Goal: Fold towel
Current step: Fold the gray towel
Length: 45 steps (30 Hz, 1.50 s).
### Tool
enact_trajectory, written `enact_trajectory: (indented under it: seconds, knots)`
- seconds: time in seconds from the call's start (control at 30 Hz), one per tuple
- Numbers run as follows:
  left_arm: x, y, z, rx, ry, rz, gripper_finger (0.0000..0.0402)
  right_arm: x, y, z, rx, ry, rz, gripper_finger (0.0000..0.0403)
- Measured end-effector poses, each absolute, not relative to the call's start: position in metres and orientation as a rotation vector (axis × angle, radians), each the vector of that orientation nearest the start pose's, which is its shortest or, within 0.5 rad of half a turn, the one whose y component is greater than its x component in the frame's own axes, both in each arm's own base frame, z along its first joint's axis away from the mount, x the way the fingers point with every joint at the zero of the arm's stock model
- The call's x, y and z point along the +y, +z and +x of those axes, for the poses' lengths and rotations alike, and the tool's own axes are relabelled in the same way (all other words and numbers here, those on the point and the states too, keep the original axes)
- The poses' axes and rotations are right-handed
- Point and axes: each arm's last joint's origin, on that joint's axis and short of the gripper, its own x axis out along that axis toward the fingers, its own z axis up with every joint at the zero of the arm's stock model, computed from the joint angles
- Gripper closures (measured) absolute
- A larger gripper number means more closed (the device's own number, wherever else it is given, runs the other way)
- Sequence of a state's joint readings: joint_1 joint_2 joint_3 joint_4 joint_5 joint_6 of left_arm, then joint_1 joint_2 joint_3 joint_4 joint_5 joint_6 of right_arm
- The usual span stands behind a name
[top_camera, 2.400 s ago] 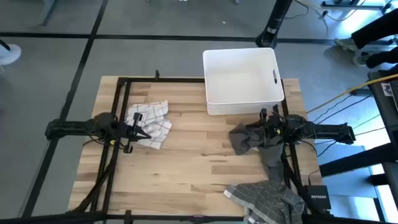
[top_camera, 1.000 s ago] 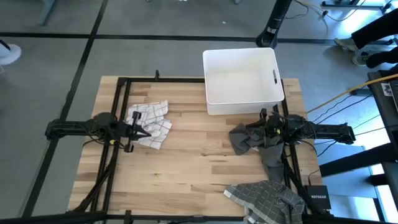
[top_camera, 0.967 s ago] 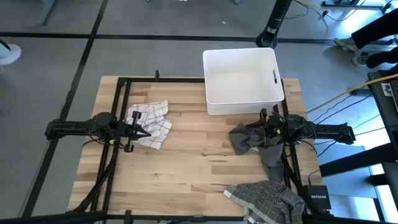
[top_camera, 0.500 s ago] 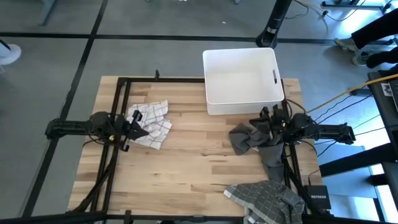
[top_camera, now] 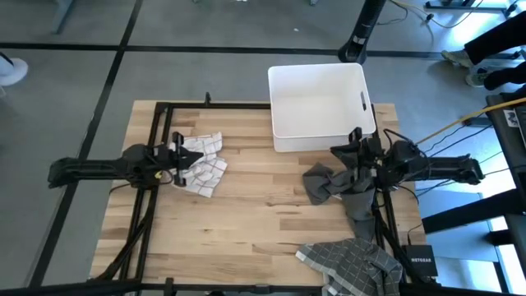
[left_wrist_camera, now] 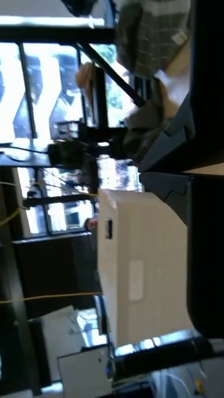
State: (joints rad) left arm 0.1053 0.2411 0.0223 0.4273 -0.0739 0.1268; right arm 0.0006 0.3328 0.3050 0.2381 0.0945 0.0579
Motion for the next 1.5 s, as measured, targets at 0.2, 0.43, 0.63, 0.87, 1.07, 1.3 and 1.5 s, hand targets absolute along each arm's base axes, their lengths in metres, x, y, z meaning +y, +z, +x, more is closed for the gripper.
enact_trajectory:
  seconds: [0.2,0.43,0.63,0.87,1.07,1.3,1.5]
  knots:
    - [0.017,0.203,0.12,-0.142,0.213,0.195,0.0401,-0.003,0.313,0.127,0.109,-0.101,0.113,0.0361]
    - [0.018,0.216,0.136,-0.176,0.196,0.275,0.0402,0.004,0.331,0.147,0.378,-0.071,0.349,0.0361]
    - [0.019,0.248,0.153,-0.226,0.158,0.34,0.0402,0.024,0.317,0.171,0.508,-0.064,0.361,0.0361]
    - [0.009,0.258,0.173,-0.118,0.02,0.206,0.0401,0.043,0.291,0.199,0.661,-0.055,0.301,0.0361]
    - [-0.003,0.252,0.181,-0.068,-0.054,0.148,0.0402,0.052,0.268,0.225,0.736,-0.071,0.292,0.0361]
    - [-0.007,0.246,0.182,-0.006,-0.078,0.099,0.0401,0.044,0.253,0.22,1.042,-0.22,0.161,0.0325]
    - [-0.007,0.241,0.182,0.04,-0.079,0.068,0.0402,0.038,0.238,0.194,1.319,-0.382,0.178,0.0257]
